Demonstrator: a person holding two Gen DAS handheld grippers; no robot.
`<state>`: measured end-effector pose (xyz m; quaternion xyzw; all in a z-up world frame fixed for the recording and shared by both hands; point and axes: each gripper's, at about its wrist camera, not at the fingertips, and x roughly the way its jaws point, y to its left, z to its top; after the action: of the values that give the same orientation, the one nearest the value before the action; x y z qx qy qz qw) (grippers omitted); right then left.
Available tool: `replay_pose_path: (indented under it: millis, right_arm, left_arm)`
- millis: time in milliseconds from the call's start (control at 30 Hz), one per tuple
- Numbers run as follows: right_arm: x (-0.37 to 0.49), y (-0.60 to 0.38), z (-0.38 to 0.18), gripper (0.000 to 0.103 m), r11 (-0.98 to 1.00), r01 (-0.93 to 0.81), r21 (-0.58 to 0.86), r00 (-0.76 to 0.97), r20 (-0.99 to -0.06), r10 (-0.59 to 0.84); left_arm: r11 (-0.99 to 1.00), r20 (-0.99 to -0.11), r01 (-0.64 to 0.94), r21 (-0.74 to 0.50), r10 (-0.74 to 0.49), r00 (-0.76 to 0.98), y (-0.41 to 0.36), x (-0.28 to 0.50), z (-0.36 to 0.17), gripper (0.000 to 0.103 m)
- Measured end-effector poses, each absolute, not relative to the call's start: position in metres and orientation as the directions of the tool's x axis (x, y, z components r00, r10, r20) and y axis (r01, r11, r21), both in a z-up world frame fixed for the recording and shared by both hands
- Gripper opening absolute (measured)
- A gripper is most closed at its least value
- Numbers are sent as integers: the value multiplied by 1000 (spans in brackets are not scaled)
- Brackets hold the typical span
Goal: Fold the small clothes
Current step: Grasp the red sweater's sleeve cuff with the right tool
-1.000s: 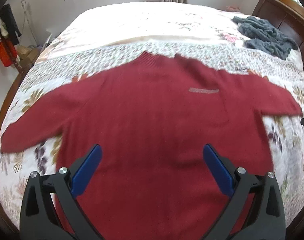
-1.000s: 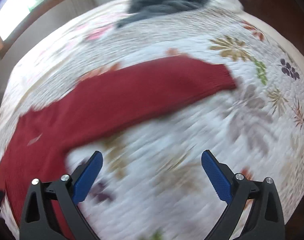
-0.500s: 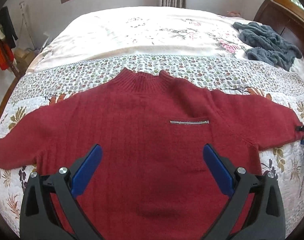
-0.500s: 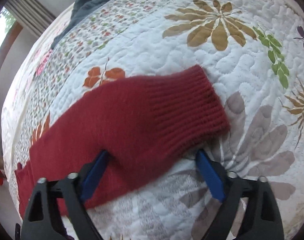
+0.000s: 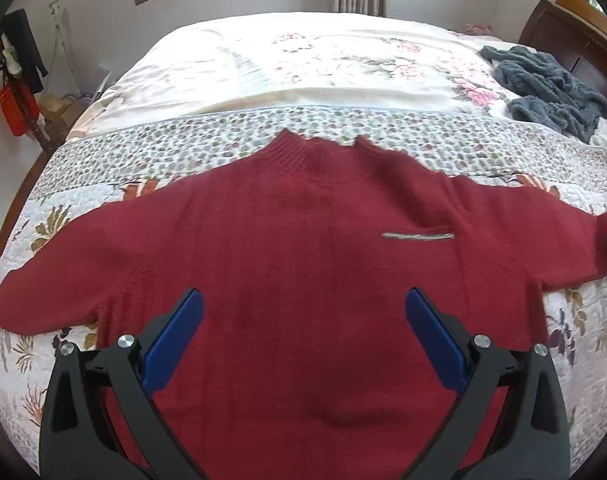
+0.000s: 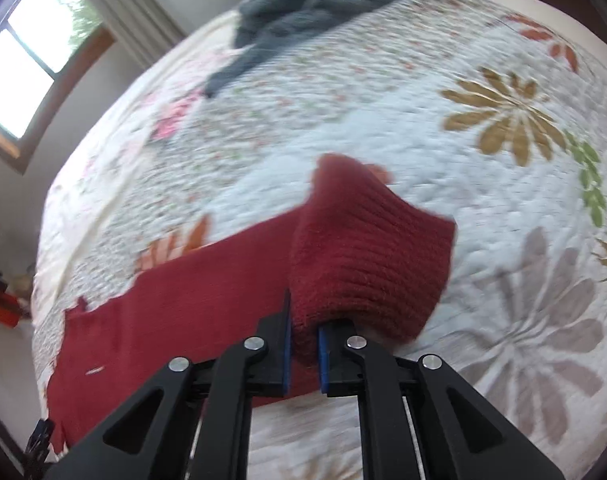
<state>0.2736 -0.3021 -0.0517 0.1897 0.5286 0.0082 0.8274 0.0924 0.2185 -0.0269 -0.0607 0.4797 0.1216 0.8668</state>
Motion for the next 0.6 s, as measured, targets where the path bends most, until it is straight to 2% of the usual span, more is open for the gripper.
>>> replay_pose_path:
  millis: [267,600]
  right_arm:
    - [267,-184,-26,10,959,-13,283,454,-853,258]
    - [251,-60,-39,9,950,-221,221,427,-854,298]
  left_arm:
    - [947,-861,-320,-1,163,483,249,82,-36,100]
    - [944,-863,-329,-13,156,480,262,78,-40,100]
